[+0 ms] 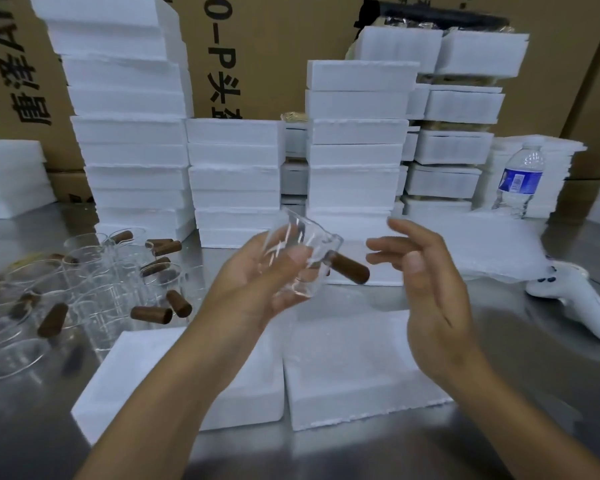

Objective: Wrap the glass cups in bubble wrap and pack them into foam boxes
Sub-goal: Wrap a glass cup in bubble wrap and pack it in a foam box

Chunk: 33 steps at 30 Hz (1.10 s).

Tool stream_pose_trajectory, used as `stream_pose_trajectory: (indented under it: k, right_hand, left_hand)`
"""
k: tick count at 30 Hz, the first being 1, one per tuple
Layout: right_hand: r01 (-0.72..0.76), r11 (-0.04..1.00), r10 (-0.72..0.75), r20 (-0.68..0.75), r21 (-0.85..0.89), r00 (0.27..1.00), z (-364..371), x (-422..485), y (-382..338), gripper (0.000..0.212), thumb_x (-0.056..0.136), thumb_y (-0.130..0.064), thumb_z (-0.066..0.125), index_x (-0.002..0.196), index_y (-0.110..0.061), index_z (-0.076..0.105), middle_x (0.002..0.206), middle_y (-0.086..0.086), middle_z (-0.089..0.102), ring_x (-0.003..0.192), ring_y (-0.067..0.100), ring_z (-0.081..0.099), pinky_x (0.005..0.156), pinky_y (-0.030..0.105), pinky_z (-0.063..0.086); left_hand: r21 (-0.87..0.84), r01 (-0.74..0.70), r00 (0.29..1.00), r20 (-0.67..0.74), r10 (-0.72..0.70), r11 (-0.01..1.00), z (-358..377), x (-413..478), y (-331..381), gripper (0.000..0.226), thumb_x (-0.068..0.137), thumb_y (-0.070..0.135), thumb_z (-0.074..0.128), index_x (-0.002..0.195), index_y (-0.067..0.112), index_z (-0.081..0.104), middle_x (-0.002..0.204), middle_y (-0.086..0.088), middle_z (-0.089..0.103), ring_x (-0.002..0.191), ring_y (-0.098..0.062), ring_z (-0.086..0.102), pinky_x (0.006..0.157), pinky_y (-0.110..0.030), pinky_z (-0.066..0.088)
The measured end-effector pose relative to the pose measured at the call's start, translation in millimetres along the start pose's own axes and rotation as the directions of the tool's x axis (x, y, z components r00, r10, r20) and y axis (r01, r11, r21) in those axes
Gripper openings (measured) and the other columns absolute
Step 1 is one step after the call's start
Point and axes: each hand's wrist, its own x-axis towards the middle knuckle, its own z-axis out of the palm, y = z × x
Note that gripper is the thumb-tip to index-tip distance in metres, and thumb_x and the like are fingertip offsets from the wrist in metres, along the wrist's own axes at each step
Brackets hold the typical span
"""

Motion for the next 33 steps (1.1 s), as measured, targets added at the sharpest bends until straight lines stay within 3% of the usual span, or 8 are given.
stream_pose_trajectory:
  k: [4, 10, 18, 22, 24, 26, 30, 33]
  right_hand:
    - [0.119, 0.962, -0.063, 0.223, -0.248, 0.973, -7, 3, 4, 0.019, 0.089, -0.038, 0.051, 0.103, -0.032, 0.062, 0.096, -0.017, 0.064, 0.094, 0.003, 0.060, 0.081, 0.012, 0.043]
    - [0.105, 0.880, 0.075, 0.354, -0.464, 0.932, -16, 6, 18, 0.027, 0.090, -0.036, 0.053, 0.116, -0.034, 0.059, 0.100, -0.022, 0.059, 0.097, -0.002, 0.054, 0.083, 0.010, 0.040]
    - [0.053, 0.921, 0.102, 0.372, -0.386, 0.923, -18, 10, 19, 0.012, 0.086, -0.048, 0.047, 0.094, -0.045, 0.056, 0.092, -0.028, 0.061, 0.093, -0.008, 0.056, 0.077, 0.004, 0.040]
    - [0.108, 0.889, 0.020, 0.273, -0.446, 0.962, -21, 10, 21, 0.013, 0.091, -0.032, 0.055, 0.099, -0.030, 0.065, 0.088, -0.027, 0.060, 0.084, 0.000, 0.057, 0.074, 0.022, 0.047]
    - [0.115, 0.869, -0.007, 0.221, -0.481, 0.975, -23, 11, 22, 0.018, 0.091, -0.033, 0.054, 0.103, -0.027, 0.066, 0.088, -0.026, 0.060, 0.081, 0.001, 0.057, 0.073, 0.027, 0.049]
    - [0.096, 0.864, -0.025, 0.148, -0.494, 0.989, -26, 12, 24, 0.018, 0.090, -0.030, 0.056, 0.103, -0.025, 0.067, 0.085, -0.027, 0.059, 0.079, -0.001, 0.057, 0.071, 0.024, 0.048]
    - [-0.056, 0.906, 0.046, -0.035, -0.419, 0.998, -31, 13, 31, 0.014, 0.088, -0.026, 0.062, 0.100, -0.026, 0.068, 0.081, -0.029, 0.060, 0.080, -0.005, 0.058, 0.071, 0.010, 0.043]
    - [-0.181, 0.952, 0.169, -0.070, -0.246, 0.983, -28, 13, 33, 0.015, 0.088, -0.021, 0.063, 0.087, -0.036, 0.065, 0.082, -0.015, 0.067, 0.078, 0.013, 0.063, 0.076, 0.028, 0.049]
  left_hand:
    - [0.206, 0.002, 1.000, -0.004, -0.001, 0.979, 6, -2, -15, 0.055, 0.070, 0.043, 0.068, 0.122, 0.028, 0.059, 0.107, 0.009, 0.070, 0.095, -0.009, 0.068, 0.075, -0.024, 0.053]
    - [0.293, 0.015, 1.000, -0.019, -0.010, 0.956, 9, -3, -20, 0.066, 0.063, 0.057, 0.071, 0.123, 0.035, 0.058, 0.111, 0.016, 0.068, 0.107, -0.008, 0.063, 0.092, -0.034, 0.050]
    - [0.338, 0.004, 0.999, -0.036, 0.009, 0.941, 17, -5, -22, 0.069, 0.059, 0.066, 0.066, 0.122, 0.040, 0.056, 0.113, 0.017, 0.067, 0.114, -0.014, 0.060, 0.101, -0.045, 0.045]
    - [0.367, 0.021, 0.998, -0.055, -0.001, 0.930, 20, -6, -28, 0.081, 0.058, 0.066, 0.071, 0.130, 0.043, 0.042, 0.115, 0.022, 0.064, 0.106, 0.001, 0.062, 0.094, -0.030, 0.050]
    - [0.409, 0.047, 0.999, -0.025, -0.040, 0.911, 25, -5, -31, 0.102, 0.059, 0.068, 0.075, 0.143, 0.039, 0.025, 0.119, 0.026, 0.059, 0.097, 0.016, 0.058, 0.076, -0.009, 0.050]
    - [0.464, 0.102, 0.994, -0.023, -0.103, 0.880, 30, -5, -35, 0.110, 0.057, 0.063, 0.071, 0.147, 0.039, 0.013, 0.127, 0.023, 0.053, 0.100, 0.013, 0.059, 0.063, -0.001, 0.046]
    - [0.815, 0.002, 1.000, 0.002, -0.008, 0.580, 28, -9, -43, 0.052, 0.088, 0.045, 0.057, 0.137, 0.038, 0.039, 0.125, 0.021, 0.050, 0.096, 0.007, 0.054, 0.076, -0.010, 0.043]
    - [0.945, -0.080, 0.996, 0.066, 0.054, 0.318, 25, -10, -45, 0.036, 0.094, 0.039, 0.050, 0.130, 0.036, 0.049, 0.115, 0.017, 0.054, 0.092, 0.000, 0.048, 0.082, -0.018, 0.040]
